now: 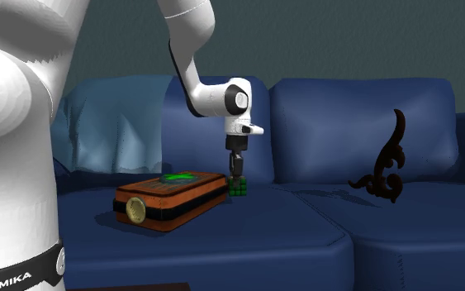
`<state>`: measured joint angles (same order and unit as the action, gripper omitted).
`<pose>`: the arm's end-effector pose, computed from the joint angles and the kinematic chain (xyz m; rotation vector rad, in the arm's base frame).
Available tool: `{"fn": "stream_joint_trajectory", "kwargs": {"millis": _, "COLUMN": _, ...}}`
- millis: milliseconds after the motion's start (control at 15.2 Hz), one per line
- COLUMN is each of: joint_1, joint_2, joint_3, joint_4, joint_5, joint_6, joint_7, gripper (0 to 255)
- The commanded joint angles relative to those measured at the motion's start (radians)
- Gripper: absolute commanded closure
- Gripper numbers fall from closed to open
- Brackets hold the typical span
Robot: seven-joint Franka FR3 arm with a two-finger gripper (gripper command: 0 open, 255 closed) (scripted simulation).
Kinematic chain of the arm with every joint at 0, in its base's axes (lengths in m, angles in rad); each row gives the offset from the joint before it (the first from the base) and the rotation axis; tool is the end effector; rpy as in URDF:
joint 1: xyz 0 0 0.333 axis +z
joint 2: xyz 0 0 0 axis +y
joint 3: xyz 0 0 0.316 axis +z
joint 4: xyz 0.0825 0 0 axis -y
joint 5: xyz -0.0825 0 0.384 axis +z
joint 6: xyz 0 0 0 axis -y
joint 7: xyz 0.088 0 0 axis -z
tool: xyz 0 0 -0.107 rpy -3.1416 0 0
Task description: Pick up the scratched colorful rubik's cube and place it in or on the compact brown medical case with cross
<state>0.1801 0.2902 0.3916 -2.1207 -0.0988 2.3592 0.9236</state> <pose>0.4823 0.3053 0.2820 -3.0950 0.4583 0.0741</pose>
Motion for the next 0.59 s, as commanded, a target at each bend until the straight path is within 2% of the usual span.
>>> {"fn": "stream_joint_trajectory", "kwargs": {"millis": 0, "joint_1": -0.003, "joint_2": -0.016, "joint_3": 0.004, "joint_4": 0.008, "joint_5": 0.009, "joint_6": -0.023, "joint_7": -0.006, "gripper": 255}}
{"fn": "stream_joint_trajectory", "kwargs": {"millis": 528, "joint_1": -0.014, "joint_2": -0.087, "joint_3": 0.017, "joint_4": 0.037, "joint_5": 0.047, "joint_6": -0.117, "joint_7": -0.029, "gripper": 255}}
